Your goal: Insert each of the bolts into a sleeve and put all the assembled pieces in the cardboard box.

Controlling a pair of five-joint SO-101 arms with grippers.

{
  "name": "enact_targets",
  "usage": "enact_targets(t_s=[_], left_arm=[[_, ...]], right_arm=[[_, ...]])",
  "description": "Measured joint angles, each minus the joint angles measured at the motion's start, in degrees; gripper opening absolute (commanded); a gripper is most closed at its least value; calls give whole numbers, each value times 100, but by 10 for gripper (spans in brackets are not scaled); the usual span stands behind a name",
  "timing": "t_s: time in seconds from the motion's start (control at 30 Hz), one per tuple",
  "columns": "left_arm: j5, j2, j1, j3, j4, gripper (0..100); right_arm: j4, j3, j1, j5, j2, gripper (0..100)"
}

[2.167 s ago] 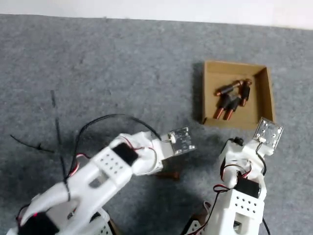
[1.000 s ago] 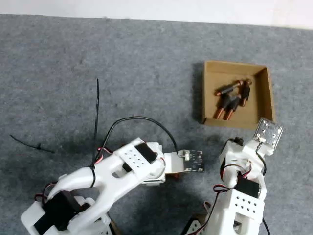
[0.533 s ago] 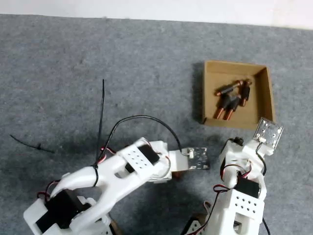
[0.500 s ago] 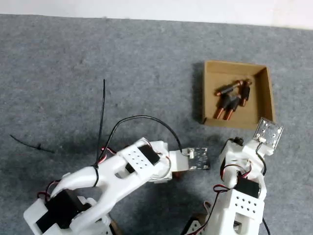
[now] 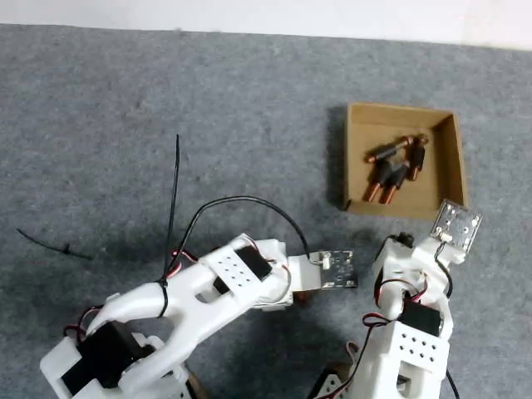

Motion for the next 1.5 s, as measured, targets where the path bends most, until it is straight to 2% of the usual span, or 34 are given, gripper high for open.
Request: enact_targets(t_s=[0.27,0.43,0.47,0.8,1.1,1.2,1.3,1.5], left_arm=[[0,0,0,0,0,173],[9,9,35,0,0,10],[9,18,35,0,0,2],[18,62,-88,0,-79,5],[62,-26,-589,53,-79,5],[88,-501,-651,325,-79,5],[413,-1266,-765,703,-79,5],[976,-3464,-1257,1600,-237,6]], right_arm=[[0,0,0,0,0,8],[0,0,0,0,0,9],[0,0,0,0,0,9],[0,0,0,0,0,9],[0,0,0,0,0,9],[0,0,0,0,0,9],[0,0,0,0,0,9],[0,0,0,0,0,9]])
